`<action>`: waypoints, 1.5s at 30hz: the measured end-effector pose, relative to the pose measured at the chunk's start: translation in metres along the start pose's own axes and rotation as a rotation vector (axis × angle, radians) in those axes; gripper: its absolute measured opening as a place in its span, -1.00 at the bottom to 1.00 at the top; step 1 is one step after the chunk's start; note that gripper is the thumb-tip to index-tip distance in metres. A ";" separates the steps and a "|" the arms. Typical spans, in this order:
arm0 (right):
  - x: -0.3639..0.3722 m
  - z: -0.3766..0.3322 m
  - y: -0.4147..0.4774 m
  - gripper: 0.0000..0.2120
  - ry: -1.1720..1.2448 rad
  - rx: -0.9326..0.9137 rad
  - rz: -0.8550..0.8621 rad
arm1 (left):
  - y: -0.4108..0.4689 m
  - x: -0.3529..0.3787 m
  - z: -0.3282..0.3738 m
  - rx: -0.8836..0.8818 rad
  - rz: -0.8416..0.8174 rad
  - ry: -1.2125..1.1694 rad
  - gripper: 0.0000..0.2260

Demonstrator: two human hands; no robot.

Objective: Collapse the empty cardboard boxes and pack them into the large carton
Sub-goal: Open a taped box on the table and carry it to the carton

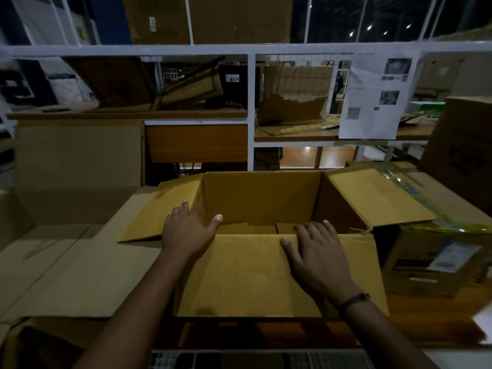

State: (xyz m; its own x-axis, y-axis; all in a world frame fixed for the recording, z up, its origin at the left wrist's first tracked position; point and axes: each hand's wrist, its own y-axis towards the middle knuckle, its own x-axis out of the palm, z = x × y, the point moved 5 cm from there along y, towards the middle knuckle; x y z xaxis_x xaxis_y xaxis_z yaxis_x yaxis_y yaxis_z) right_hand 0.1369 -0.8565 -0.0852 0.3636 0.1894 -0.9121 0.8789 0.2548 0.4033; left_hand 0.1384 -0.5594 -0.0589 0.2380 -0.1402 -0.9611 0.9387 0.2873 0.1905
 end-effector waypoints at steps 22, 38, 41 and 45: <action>0.001 -0.046 -0.048 0.34 -0.082 -0.371 -0.276 | 0.002 -0.001 -0.029 0.004 -0.054 -0.679 -0.52; -0.111 -0.055 -0.039 -0.49 -0.028 -0.569 -0.152 | -0.009 -0.011 -0.060 -0.054 -0.031 -1.162 -0.64; -0.134 -0.042 -0.018 -0.52 -0.060 -0.490 0.240 | -0.019 0.001 -0.055 -0.150 -0.062 -1.295 -0.64; -0.117 -0.023 0.020 -0.26 -0.142 -0.265 0.290 | -0.028 0.008 -0.049 -0.149 0.002 -1.272 -0.70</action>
State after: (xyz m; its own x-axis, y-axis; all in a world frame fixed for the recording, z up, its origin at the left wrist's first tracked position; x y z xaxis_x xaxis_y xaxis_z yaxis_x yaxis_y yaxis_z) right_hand 0.1050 -0.8516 0.0310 0.6398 0.1618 -0.7514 0.6304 0.4489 0.6334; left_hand 0.1014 -0.5219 -0.0817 0.3866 -0.9189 -0.0781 0.9208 0.3799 0.0882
